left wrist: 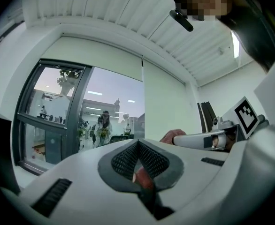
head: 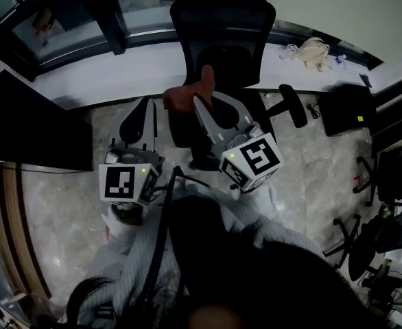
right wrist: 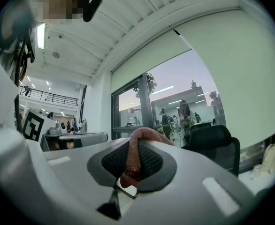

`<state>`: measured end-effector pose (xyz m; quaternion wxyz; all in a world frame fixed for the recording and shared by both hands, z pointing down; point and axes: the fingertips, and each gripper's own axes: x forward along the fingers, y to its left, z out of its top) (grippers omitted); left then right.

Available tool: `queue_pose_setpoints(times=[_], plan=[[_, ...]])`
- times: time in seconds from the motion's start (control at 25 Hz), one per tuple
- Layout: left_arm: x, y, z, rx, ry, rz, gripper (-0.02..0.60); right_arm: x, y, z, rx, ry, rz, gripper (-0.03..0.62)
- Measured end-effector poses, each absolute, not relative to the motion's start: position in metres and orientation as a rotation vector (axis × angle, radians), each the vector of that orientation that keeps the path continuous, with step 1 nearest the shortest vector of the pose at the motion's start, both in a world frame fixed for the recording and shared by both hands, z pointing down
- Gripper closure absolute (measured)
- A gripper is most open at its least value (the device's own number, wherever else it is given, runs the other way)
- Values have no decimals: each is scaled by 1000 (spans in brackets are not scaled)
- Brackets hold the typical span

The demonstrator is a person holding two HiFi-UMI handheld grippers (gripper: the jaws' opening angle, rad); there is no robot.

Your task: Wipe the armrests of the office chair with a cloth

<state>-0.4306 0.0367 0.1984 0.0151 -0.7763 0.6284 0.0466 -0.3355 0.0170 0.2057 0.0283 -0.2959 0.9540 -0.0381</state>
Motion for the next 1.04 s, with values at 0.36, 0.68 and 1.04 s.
queue_pose_setpoints(times=[0.36, 0.68, 1.04], plan=[[-432, 38, 196, -2416, 1944, 144, 578, -340, 20, 202, -894, 2955, -94, 565], [-438, 40, 201, -2421, 1946, 145, 578, -346, 20, 210, -901, 2976, -109, 565], [-454, 37, 204, -2410, 1990, 125, 577, -357, 16, 210, -897, 2973, -116, 565]])
